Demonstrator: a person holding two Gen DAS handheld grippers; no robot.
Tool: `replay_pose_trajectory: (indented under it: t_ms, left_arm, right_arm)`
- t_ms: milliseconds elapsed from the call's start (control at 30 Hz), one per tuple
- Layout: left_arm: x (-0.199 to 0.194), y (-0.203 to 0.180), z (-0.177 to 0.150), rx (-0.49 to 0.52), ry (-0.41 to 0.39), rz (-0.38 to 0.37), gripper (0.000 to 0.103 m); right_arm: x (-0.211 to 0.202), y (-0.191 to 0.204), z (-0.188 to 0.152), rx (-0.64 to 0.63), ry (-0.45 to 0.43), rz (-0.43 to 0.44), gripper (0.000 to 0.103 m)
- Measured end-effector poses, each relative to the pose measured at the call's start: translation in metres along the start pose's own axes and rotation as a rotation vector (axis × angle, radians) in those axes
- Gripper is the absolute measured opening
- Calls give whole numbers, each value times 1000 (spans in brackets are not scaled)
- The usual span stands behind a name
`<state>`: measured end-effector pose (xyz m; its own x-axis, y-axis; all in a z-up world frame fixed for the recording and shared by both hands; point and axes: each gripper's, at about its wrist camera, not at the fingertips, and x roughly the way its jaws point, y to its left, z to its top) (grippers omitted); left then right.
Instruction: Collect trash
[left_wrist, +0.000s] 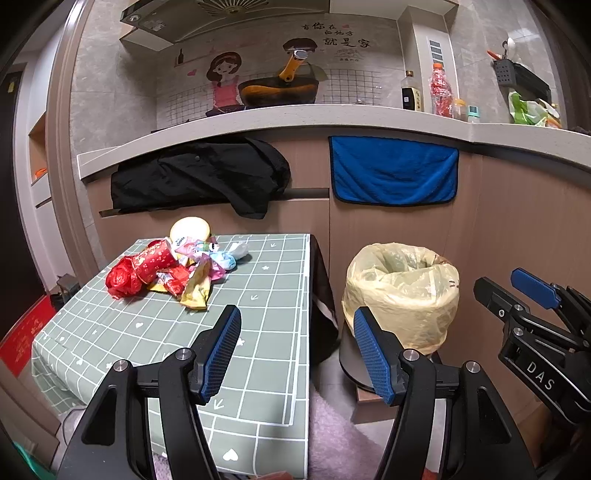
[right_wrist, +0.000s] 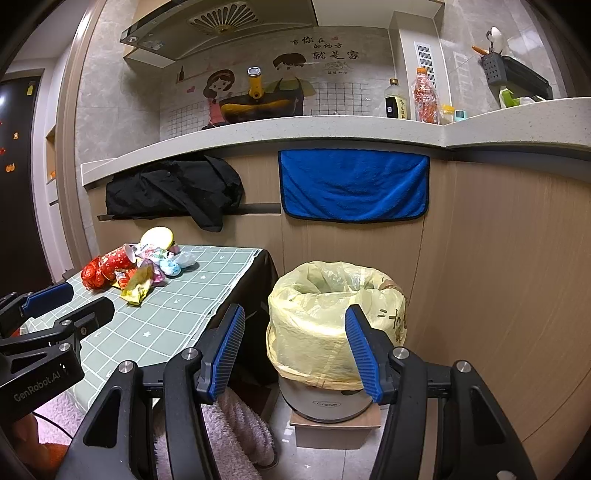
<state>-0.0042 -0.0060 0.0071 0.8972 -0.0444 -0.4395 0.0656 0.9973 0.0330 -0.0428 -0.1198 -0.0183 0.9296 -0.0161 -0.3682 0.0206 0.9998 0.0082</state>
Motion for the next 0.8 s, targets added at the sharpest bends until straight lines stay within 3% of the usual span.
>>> replay_pose_trajectory:
  t_ms: [800]
  left_arm:
    - [1,-2,0,-4,2,3,64]
  right_arm:
    - [0,-1,0,2,5,3,54]
